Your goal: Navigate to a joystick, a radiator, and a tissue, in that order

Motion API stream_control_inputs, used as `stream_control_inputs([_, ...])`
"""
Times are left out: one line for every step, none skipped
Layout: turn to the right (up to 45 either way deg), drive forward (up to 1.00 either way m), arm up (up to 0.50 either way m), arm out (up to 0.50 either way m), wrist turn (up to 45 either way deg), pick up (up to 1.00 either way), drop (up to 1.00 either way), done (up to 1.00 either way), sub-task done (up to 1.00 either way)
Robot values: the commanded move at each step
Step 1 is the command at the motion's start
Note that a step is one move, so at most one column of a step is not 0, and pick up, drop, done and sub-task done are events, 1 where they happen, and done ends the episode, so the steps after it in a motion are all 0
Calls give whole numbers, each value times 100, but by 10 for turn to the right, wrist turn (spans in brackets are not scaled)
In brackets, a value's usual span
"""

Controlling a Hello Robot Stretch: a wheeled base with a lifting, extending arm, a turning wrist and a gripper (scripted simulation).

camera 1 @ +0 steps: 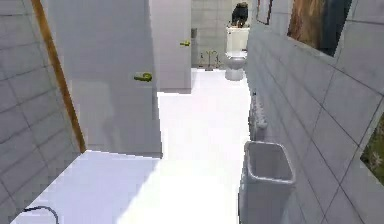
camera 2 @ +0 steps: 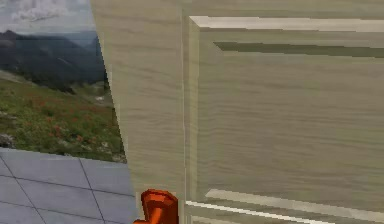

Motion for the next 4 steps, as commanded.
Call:
stream_control_inputs([30, 0, 0, 0, 0, 0, 0, 0, 0])
stream_control_inputs([0, 100, 0, 0, 0, 0, 0, 0, 0])
stream_control_inputs([0, 25, 0, 0, 0, 0, 0, 0, 0])
stream_control_inputs([330, 0, 0, 0, 0, 0, 0, 0, 0])
